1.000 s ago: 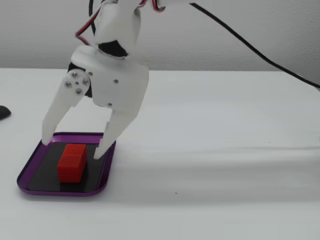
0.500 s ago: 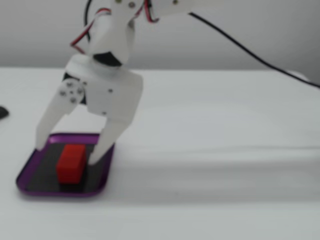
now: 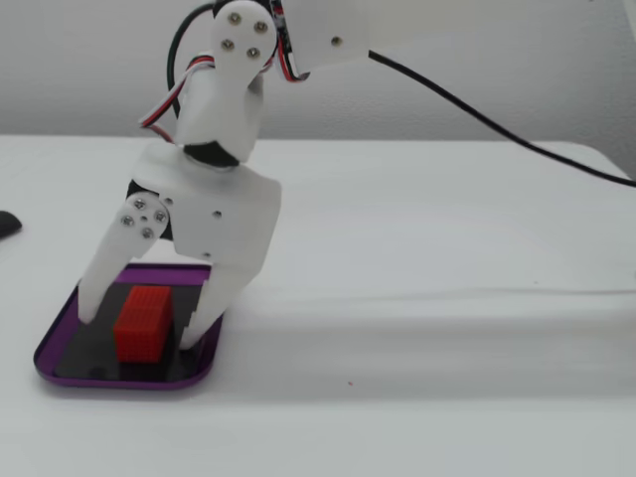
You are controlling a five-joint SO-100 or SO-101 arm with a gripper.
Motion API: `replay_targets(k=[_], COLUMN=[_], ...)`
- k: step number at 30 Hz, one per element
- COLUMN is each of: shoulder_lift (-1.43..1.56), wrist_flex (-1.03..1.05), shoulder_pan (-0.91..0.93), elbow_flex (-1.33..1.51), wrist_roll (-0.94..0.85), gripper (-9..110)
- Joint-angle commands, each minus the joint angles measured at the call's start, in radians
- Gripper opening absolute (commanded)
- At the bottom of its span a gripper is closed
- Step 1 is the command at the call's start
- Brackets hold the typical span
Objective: Remove the cube from the box.
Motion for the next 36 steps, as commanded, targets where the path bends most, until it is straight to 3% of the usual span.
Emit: replay_targets(k=[1,5,12,20,27,36], shoulder_lift=[-0.018,-0.038,-0.035,0.021,0.278,0.618], wrist_flex=[-0.009,-0.009,-0.009,0.029,0.092,0.086], shoulder_pan=[0.002,0.000,0.000,-0.002,0.000,0.006], elbow_flex=[-0.025,-0.026,-0.028,-0.135,-0.239,-0.020], wrist_roll=[-0.005,-0.005,-0.006,-0.005,-0.005,-0.008], gripper=[24,20,-1,0,0,0])
